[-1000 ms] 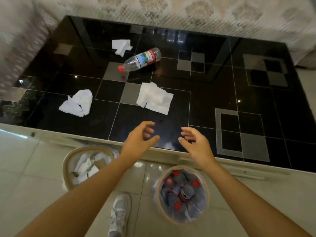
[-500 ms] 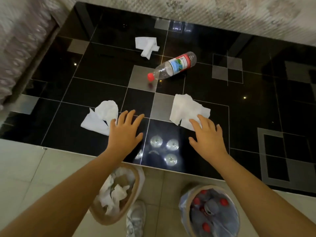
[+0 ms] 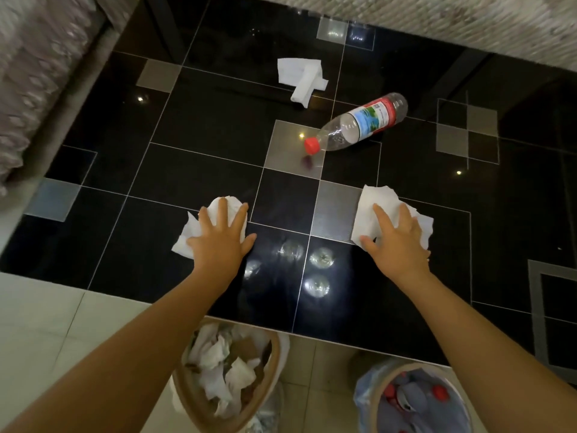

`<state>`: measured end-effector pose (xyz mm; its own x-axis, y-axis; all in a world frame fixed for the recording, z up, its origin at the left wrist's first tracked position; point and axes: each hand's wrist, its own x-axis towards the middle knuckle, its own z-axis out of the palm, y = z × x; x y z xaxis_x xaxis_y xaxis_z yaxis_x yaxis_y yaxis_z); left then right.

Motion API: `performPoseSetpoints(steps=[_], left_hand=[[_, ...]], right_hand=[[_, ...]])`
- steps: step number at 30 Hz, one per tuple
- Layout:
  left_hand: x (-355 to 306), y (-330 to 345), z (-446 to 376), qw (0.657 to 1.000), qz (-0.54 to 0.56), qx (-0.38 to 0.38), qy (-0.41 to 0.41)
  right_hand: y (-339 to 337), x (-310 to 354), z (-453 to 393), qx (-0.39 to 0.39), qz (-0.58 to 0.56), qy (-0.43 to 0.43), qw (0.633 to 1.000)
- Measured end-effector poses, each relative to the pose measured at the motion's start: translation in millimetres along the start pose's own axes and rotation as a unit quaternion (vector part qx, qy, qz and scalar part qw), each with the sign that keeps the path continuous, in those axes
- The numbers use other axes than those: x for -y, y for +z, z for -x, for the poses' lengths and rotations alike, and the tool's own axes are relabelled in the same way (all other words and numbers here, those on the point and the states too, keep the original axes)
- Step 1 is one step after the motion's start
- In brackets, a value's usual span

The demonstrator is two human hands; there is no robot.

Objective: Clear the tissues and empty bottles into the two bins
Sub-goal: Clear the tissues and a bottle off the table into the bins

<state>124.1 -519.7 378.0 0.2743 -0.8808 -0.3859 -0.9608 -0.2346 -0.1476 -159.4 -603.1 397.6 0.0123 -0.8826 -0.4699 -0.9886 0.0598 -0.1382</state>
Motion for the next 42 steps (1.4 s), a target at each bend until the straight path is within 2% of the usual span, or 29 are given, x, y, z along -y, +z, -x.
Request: performPoseSetpoints(steps=[8,14,19,23,26,29,30,33,35,38,40,42], left_hand=[[-15,-17,-3,0.988,0.088,-0.062,0.109],[-13,-19,8,0.978,0.129,-0.068,0.149],[-1,-12,37,0.977,0.164,-0.052,0.126],[14,1,76,0.973,0.211,-0.046,0.085],[26,14,113,0.972,0.217,-0.040,0.078],[34,39,148,0.974,0.205,0.015,0.099],[36,49,162,0.975,0.187,0.024,0.115],[37,81,192,0.973,0.220,0.006,0.065],[39,116,201,0.970,0.232,-0.034,0.070],[33,152,204,0.969,0.239,0.002,0.067],[29,187,206,0.977,0.206,0.023,0.053],[27,200,205,0.982,0.173,0.065,0.040]], right_hand=[[9,14,-1,-0.003,-0.007,-0.043,0.999],[21,32,22,-0.039,0.020,-0.164,0.985],[36,49,57,0.008,0.041,-0.251,0.967],[51,69,96,0.045,-0.010,-0.309,0.950],[68,84,127,0.080,-0.017,-0.353,0.932],[90,94,152,0.107,0.023,-0.409,0.906],[98,96,159,0.112,0.049,-0.439,0.890],[124,98,173,0.116,0.107,-0.527,0.835],[147,99,178,0.100,0.112,-0.535,0.832],[177,100,178,0.121,0.102,-0.489,0.858],[202,98,173,0.230,0.123,-0.451,0.854],[207,93,167,0.299,0.180,-0.442,0.826]])
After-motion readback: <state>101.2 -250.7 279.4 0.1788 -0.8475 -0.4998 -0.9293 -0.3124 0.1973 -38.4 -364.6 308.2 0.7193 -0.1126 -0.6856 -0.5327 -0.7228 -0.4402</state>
